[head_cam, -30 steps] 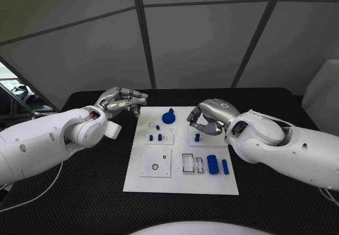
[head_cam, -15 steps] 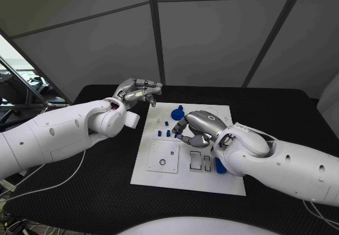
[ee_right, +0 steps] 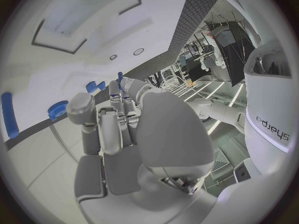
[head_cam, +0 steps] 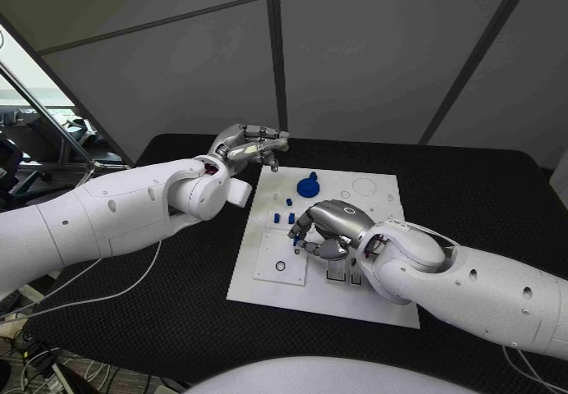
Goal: Assemble the parts on the task board
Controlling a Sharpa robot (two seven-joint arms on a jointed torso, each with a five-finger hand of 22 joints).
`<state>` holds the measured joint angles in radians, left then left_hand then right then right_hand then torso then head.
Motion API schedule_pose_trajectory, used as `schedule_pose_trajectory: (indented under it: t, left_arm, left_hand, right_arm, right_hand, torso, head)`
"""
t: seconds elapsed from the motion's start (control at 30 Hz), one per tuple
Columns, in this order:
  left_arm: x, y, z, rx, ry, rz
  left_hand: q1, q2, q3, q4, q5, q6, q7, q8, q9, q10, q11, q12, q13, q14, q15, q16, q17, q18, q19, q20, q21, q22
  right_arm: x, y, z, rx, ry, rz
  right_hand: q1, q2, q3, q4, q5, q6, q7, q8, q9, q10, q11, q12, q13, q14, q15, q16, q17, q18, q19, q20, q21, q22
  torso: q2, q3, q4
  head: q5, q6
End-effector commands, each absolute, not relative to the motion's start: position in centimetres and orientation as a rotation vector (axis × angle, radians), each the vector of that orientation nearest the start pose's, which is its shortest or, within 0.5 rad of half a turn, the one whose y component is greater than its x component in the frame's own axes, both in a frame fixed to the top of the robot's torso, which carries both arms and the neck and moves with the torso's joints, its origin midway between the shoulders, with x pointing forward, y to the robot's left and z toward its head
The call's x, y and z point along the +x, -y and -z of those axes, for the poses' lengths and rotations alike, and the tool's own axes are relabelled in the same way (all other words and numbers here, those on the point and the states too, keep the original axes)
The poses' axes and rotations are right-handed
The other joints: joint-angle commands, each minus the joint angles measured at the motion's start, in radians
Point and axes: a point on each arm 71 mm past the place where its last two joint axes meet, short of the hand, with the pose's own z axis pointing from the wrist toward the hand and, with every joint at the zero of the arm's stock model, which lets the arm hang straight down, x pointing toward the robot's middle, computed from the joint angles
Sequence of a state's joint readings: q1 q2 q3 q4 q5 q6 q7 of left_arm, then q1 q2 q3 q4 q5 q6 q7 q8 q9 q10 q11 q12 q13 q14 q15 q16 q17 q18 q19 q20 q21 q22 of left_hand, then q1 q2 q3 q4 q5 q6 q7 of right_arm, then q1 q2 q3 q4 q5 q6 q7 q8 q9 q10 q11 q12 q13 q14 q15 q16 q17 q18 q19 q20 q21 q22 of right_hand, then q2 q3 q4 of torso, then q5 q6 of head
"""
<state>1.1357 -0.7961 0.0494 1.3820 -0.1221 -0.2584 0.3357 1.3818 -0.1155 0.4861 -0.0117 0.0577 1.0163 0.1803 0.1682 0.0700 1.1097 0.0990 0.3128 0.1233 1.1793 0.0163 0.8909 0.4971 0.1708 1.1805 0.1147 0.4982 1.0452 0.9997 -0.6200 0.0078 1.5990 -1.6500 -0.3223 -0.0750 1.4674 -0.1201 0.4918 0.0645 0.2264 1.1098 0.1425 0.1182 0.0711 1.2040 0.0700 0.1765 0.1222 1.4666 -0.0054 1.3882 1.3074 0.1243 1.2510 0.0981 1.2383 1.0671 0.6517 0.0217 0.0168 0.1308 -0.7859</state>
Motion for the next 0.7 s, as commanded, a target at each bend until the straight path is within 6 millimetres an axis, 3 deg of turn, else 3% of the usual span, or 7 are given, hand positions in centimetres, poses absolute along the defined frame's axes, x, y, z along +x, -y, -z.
schedule_pose_trajectory:
  t: [0.03, 0.43, 0.7]
  left_arm:
    - [51.42, -22.56, 18.76, -1.074, -1.411, 1.498]
    - [51.44, -22.51, 18.79, -1.074, -1.414, 1.501]
    - [51.44, -22.55, 18.8, -1.075, -1.417, 1.501]
  left_hand:
    - [0.001, -0.001, 0.0, -0.003, 0.006, -0.009, -0.001, 0.004, 0.0, -0.007, 0.001, 0.003, 0.002, -0.007, 0.002, 0.003, -0.001, 0.011, 0.001, 0.0, -0.004, -0.001]
    - [-0.01, -0.004, -0.008, 0.003, 0.004, -0.014, 0.0, 0.007, 0.0, -0.013, 0.003, 0.01, 0.003, -0.01, 0.005, 0.004, -0.003, 0.01, -0.002, 0.002, -0.008, -0.004]
    - [-0.01, -0.004, -0.008, 0.003, 0.004, -0.014, 0.0, 0.007, 0.0, -0.013, 0.003, 0.01, 0.003, -0.01, 0.005, 0.004, -0.003, 0.01, -0.002, 0.002, -0.008, -0.004]
  right_arm:
    - [41.25, 6.12, 23.78, -0.445, -1.678, -0.922]
    - [41.47, 6.19, 24.35, -0.466, -1.723, -0.885]
    - [41.71, 6.11, 24.43, -0.457, -1.716, -0.872]
  right_hand:
    - [-0.01, -0.004, 0.0, -0.007, 0.005, 0.002, 0.006, -0.003, 0.002, 0.0, 0.003, -0.004, -0.001, 0.058, -0.002, 0.006, 0.002, -0.017, 0.008, -0.001, 0.005, 0.003]
    - [-0.015, -0.006, -0.003, -0.01, 0.004, 0.002, 0.006, -0.004, 0.002, 0.0, 0.004, -0.005, -0.001, 0.058, -0.002, 0.007, 0.002, -0.018, 0.01, -0.001, 0.007, 0.007]
    - [-0.017, -0.006, -0.003, -0.01, 0.004, 0.002, 0.007, -0.005, 0.002, -0.001, 0.004, -0.005, -0.001, 0.058, -0.002, 0.008, 0.003, -0.018, 0.01, 0.0, 0.007, 0.006]
  torso:
    - [0.001, 0.0001, -0.0003]
    - [0.0, -0.0012, 0.0003]
    - [0.0, 0.0, -0.0004]
  head:
    - [0.005, -0.003]
    - [0.017, -0.015]
    - [0.02, -0.015]
